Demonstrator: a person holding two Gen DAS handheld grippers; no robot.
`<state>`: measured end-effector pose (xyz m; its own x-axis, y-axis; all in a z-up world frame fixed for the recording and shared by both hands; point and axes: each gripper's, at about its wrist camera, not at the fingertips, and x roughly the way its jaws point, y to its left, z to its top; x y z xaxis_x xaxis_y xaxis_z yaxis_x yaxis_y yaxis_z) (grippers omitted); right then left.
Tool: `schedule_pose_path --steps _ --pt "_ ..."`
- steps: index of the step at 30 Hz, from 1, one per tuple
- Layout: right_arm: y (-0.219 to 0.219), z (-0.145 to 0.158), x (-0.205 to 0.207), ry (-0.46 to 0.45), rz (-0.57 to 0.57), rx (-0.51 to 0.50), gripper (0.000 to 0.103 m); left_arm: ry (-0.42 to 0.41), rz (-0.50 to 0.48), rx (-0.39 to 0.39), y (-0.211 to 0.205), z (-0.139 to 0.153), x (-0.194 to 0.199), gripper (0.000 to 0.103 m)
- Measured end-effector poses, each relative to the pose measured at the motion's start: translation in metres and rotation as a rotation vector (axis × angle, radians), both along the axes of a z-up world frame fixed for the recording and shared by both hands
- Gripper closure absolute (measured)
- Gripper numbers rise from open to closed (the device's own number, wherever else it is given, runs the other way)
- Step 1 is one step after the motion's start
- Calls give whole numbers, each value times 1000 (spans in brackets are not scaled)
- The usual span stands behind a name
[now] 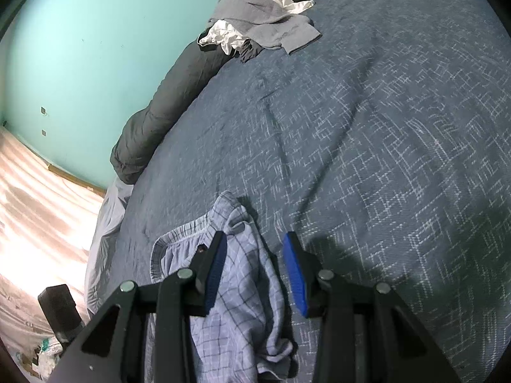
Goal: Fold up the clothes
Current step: 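Grasp the shorts' waistband again with both grippers to smooth them, then hold the waistband with the left gripper while the right gripper approaches its other end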
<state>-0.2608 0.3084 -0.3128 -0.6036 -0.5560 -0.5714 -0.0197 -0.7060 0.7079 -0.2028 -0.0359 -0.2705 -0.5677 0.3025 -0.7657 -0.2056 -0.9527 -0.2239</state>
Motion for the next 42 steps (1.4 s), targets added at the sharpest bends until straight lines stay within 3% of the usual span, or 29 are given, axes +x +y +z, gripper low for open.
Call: schedule_pose_path --steps 7,10,11,16,20,22,24,25,26,27,32,34,42 --pt "0 -1 -1 -5 -1 -5 66 -20 -5 -91 -7 -18 8 77" --pt "-3 -2 -1 -9 8 -3 66 -14 2 -50 -15 -15 7 97" --pt "-5 -3 -2 -10 11 -3 66 0 4 -46 -15 -12 6 99" --pt "-13 -2 -1 -8 39 4 66 107 30 34 -29 18 9 99" --pt "-19 -3 -3 -14 60 4 66 184 36 152 -43 45 13 99" --pt "-24 -3 -4 -19 79 10 66 213 46 112 -42 49 14 99" --pt "-30 -3 -6 -25 109 25 65 172 25 171 -46 43 9 99" --pt "-33 -3 -7 -29 119 32 63 117 -23 285 -50 36 5 98" --pt "-34 -3 -8 -33 125 37 53 62 -70 423 -56 28 1 98" --pt "-36 -3 -9 -38 128 38 48 48 -51 491 -63 22 0 98" --pt "-34 -4 -9 -40 117 49 48 0 2 463 -75 12 -5 98" --pt "-31 -5 -8 -43 100 37 48 19 14 365 -71 15 -3 98" --pt "-26 -7 -6 -49 74 19 48 -51 -7 336 -78 10 -10 98"
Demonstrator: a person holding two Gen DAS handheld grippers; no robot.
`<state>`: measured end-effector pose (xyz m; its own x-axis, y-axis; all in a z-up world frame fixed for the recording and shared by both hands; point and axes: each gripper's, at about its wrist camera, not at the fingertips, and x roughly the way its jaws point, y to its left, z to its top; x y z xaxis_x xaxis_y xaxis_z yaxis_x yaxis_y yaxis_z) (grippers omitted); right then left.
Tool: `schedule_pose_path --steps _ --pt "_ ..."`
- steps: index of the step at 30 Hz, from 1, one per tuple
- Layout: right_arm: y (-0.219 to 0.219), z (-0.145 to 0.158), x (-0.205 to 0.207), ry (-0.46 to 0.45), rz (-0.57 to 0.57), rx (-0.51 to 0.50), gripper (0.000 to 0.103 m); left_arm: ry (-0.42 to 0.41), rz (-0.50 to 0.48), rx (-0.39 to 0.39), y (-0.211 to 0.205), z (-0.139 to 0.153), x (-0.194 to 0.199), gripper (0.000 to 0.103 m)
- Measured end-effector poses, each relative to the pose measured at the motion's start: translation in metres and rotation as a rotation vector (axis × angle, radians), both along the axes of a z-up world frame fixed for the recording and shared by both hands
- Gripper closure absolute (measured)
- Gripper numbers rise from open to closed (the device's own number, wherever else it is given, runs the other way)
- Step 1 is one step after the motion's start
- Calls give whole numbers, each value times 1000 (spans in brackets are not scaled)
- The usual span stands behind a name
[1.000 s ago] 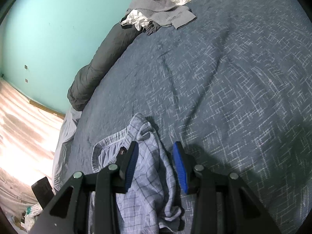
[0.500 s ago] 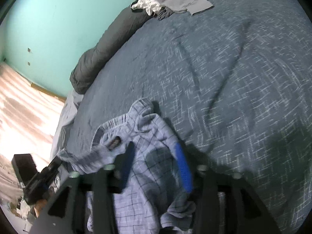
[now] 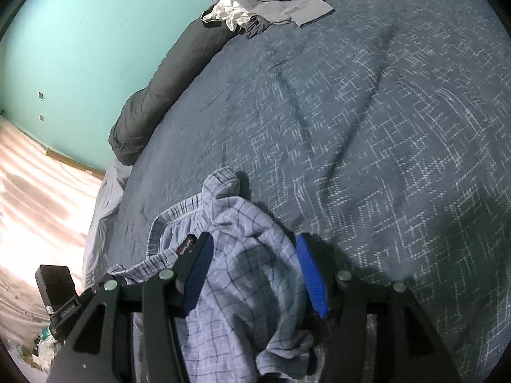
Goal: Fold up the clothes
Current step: 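Hold the waistband with the left gripper while the right gripper approaches its other end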
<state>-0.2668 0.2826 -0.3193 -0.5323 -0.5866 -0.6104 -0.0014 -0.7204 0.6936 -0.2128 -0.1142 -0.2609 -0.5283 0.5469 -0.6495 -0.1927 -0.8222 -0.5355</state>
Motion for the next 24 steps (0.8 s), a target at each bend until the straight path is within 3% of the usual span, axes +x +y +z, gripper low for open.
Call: schedule_pose_path --steps 5,6,7,8,12,18,22,23,24 --pt "-11 0 -1 1 12 10 48 -38 62 -121 4 -14 3 90" --pt "-11 0 -1 2 12 9 48 -34 57 -145 6 -14 4 83" --pt "-12 1 -1 3 12 8 48 -25 65 -169 7 -13 6 68" --pt "-12 1 -1 4 11 7 48 -23 71 -174 6 -12 7 61" --pt "-16 3 1 7 8 0 48 -35 92 -159 -3 -12 16 54" --pt "-23 6 4 15 18 -7 48 -64 135 -175 -13 -23 26 55" --pt "-23 5 4 15 17 -8 48 -65 109 -185 -2 -28 19 56" --pt "-23 5 5 16 16 -8 48 -72 96 -187 2 -32 17 59" --pt "-23 5 5 16 16 -9 48 -79 86 -195 5 -36 16 70"
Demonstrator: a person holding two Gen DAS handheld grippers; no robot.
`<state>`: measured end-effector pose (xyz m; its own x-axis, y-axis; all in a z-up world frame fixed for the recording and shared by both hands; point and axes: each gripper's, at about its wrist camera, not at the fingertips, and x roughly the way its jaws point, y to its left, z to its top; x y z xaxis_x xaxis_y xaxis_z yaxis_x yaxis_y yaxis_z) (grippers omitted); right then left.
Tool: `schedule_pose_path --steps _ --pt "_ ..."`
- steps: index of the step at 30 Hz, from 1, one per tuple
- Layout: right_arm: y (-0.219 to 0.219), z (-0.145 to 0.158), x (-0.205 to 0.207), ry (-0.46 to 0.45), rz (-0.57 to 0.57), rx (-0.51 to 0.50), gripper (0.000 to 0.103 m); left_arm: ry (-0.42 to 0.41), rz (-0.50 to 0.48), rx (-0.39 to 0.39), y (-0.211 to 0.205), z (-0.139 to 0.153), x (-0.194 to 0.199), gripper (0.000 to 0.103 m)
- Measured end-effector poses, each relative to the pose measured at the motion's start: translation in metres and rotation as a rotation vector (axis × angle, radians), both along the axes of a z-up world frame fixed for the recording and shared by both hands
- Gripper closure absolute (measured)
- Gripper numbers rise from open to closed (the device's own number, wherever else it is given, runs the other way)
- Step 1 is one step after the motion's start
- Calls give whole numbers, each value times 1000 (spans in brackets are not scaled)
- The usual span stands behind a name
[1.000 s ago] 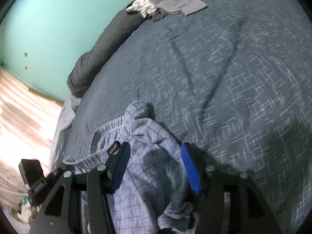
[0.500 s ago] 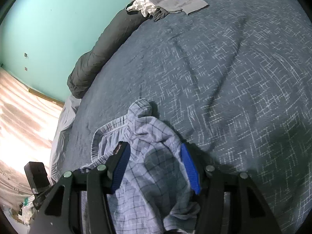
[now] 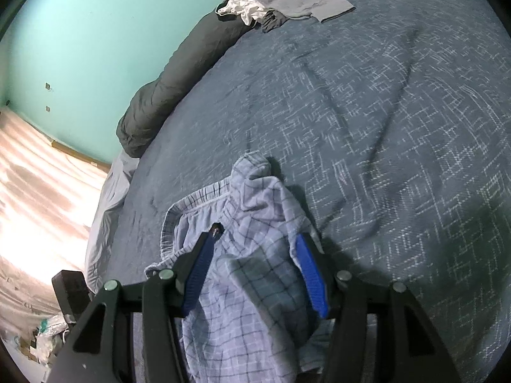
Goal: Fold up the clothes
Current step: 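Hold the waistband with the left gripper while the right gripper approaches its other end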
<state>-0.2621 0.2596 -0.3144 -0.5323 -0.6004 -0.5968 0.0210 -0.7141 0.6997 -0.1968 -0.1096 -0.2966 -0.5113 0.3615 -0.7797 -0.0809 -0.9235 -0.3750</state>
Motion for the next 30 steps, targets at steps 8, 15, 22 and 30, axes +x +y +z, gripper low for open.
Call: schedule_pose_path --steps 8,15,22,30 --pt "4 -2 -1 -2 8 -3 48 48 1 -61 -1 7 -1 100" --pt "7 -1 0 5 2 -2 48 259 92 -233 -8 65 13 101" --pt "-1 -2 1 0 14 0 48 156 -3 -160 9 37 -2 100" --pt "3 -2 0 3 4 -1 48 79 108 -116 -18 19 -9 99"
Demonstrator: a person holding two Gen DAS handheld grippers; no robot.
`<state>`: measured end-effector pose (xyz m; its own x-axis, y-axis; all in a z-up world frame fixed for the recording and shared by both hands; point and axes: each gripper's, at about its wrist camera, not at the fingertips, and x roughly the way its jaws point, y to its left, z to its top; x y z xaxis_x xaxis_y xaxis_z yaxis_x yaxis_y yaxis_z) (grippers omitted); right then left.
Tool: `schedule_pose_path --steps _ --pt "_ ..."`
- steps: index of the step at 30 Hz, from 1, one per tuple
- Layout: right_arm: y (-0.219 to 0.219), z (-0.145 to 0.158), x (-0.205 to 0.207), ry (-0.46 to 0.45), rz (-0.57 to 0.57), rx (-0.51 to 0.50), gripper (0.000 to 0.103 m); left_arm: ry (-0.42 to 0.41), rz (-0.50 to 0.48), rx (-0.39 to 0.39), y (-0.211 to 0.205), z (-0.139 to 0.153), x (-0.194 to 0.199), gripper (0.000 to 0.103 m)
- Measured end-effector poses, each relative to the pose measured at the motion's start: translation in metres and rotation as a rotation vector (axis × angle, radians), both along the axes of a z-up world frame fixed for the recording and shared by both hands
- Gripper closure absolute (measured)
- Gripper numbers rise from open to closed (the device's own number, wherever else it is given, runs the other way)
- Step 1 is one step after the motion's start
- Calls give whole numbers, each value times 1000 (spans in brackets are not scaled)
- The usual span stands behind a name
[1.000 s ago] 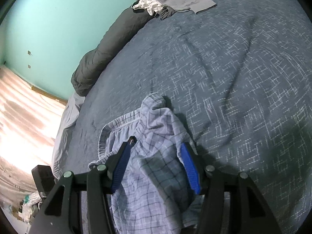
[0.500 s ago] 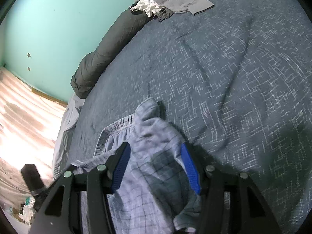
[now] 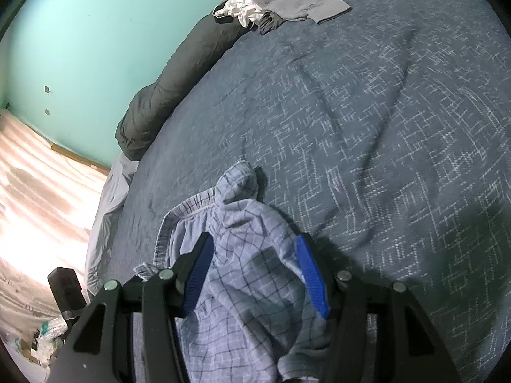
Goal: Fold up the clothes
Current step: 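Hold the waistband with the left gripper while the right gripper approaches its other end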
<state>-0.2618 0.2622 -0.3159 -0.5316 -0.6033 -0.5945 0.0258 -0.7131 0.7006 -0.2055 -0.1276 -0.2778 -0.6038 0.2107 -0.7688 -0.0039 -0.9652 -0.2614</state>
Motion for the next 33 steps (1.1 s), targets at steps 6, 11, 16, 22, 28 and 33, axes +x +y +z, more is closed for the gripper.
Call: schedule_pose_path --steps 6,11,16,22,28,33 --pt "6 -1 2 -1 0 -7 48 -39 40 48 -14 -4 2 52" --pt "6 -2 2 -6 -2 -9 48 -82 11 28 -8 -18 0 58" --pt "6 -2 2 -7 -1 -8 48 -76 -44 17 4 -23 -4 100" --pt "8 -1 1 -5 -9 -9 48 53 -86 35 19 10 -2 100" --pt "8 0 -1 -3 -7 7 48 115 -143 1 33 27 3 100" --pt "3 16 -11 16 0 56 48 101 -117 30 16 24 4 100"
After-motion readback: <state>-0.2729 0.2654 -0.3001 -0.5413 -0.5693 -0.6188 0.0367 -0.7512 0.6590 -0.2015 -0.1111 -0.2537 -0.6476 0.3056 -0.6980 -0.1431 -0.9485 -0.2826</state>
